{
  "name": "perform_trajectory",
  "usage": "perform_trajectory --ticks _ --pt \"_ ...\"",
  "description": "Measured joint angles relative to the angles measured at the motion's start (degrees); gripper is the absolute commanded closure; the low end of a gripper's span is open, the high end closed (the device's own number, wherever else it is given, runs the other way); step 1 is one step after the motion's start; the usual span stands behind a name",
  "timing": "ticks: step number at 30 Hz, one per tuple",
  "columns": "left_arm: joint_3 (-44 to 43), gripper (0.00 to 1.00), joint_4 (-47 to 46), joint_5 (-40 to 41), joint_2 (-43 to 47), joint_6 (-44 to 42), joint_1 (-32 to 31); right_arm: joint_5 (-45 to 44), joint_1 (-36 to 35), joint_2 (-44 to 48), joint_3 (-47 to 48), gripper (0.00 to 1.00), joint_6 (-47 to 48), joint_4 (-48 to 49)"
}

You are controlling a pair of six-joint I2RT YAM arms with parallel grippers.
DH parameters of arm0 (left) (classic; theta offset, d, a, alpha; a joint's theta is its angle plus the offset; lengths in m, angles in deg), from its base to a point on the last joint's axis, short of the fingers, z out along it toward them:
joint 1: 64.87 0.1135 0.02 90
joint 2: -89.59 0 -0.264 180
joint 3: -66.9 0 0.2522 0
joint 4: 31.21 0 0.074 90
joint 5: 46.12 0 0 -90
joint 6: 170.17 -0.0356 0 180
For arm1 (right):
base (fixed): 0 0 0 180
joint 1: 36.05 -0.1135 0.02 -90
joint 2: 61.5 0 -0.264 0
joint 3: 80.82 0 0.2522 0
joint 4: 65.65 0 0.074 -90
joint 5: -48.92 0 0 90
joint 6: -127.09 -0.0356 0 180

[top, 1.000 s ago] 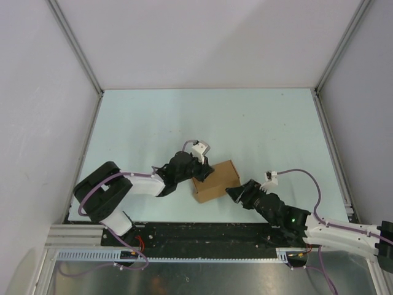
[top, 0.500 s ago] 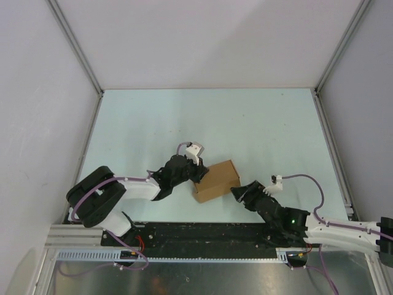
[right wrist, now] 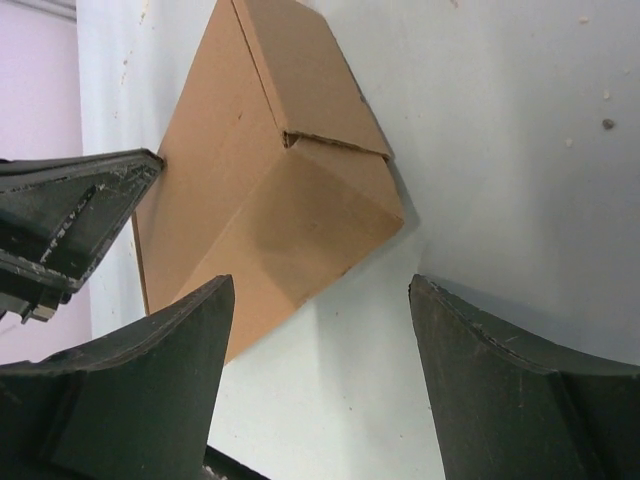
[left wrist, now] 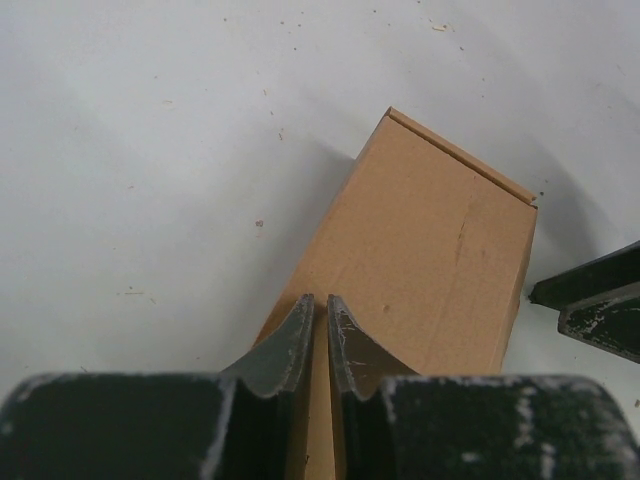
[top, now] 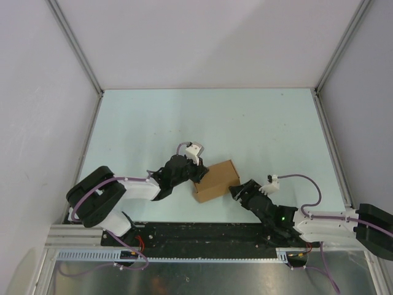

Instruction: Fold the paper box

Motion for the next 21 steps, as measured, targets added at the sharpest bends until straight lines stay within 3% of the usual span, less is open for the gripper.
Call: perform_trajectory --ticks 13,21 --pt "0.0 0.85 -0.1 0.0 -0.1 0.0 0.0 3.5 6.5 -2.1 0.0 0.22 0.3 7.0" --pt "0.0 0.85 -0.2 -0.1 -0.2 0.0 0.0 6.3 9.1 -8.6 0.0 0.22 1.1 12.4"
